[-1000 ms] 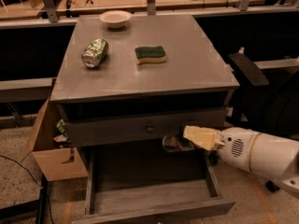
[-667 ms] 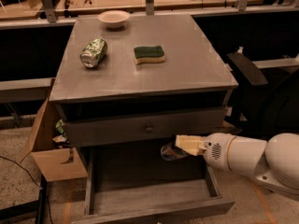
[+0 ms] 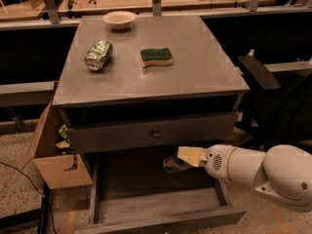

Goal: Place redbull can into middle drawer

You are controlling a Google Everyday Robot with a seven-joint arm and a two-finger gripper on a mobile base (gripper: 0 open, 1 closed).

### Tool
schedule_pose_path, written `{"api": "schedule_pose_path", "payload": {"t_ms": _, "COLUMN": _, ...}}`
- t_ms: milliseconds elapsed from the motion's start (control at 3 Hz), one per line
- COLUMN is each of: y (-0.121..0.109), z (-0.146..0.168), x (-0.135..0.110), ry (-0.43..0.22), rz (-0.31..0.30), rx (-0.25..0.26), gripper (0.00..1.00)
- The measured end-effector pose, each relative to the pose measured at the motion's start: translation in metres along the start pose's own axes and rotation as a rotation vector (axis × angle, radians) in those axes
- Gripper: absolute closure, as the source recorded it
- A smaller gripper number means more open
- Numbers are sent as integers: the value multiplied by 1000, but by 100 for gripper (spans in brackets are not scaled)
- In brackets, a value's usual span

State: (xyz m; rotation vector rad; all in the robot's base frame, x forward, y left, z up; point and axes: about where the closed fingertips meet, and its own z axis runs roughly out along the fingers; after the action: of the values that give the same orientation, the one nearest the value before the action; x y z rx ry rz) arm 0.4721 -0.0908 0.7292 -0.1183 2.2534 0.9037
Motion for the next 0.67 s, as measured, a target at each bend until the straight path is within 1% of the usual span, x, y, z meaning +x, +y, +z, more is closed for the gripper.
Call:
{"api": "schedule_pose_path", "payload": {"t_ms": 333, "y": -32, "z": 45, "x": 20, "ry": 1, "rz": 45, "rx": 20, "gripper": 100}}
{"api": "schedule_pose_path", "payload": {"t_ms": 667, "y": -53, "z": 86, "x": 42, "ry": 12, "rz": 95, "rx": 18, "gripper": 100}}
